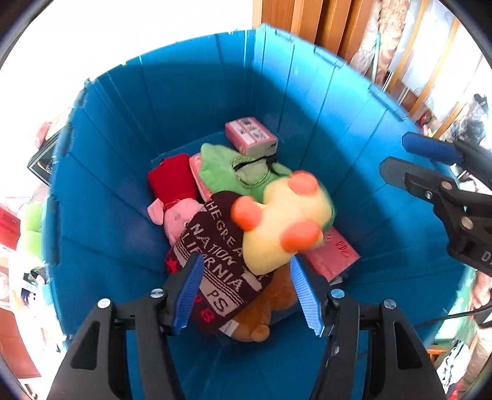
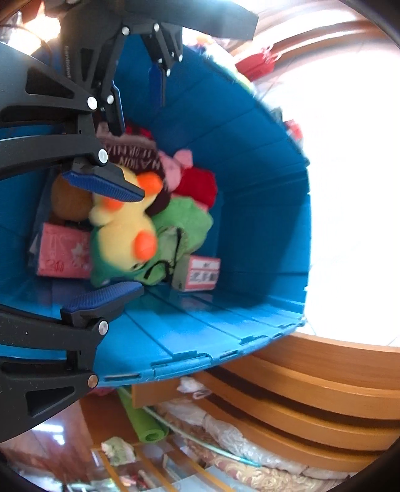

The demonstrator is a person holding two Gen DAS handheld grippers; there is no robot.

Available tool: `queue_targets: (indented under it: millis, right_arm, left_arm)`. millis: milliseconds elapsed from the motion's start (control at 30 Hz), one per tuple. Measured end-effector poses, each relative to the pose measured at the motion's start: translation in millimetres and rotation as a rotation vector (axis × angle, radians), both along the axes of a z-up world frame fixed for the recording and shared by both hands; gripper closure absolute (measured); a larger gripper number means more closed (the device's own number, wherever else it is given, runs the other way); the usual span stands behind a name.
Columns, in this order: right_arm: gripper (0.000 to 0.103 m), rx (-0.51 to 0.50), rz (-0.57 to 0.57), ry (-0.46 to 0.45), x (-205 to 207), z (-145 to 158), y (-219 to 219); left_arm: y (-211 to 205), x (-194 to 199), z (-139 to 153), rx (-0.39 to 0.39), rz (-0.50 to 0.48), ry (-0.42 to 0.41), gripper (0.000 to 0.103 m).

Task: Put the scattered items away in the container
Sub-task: 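Drop the hat and duck plush into the crate by opening both tools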

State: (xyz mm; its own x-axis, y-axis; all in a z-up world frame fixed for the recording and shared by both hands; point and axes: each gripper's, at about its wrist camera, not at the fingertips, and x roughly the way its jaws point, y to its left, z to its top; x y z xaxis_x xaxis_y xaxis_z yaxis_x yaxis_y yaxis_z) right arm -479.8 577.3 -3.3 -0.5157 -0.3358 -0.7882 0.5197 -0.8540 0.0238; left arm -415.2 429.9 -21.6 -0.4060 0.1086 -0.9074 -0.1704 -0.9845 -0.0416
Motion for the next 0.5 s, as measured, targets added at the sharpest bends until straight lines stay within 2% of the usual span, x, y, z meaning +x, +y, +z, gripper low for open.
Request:
queue_targets:
  millis: [133,167,267,500]
  right_arm:
    - [0.039,-0.099,0.009,0.080,29,28,10]
    - [0.034,-0.122,0.010,0.104,36,33,12]
    - [0.029,-0.167,0.014,0.169,58,46,16]
    - [0.021,-0.195,-0.009,0.275,95,49,6]
  left_arm:
    - [-4,24,20,0.002,0.022,0.109,0.045]
    - [-6,30,23,0.018,0.030,0.127,0.045]
    - [-16,44,29,0.056,0.067,0.167,0.045]
    - [-38,86,46,0.000,0.182,0.342,0.045]
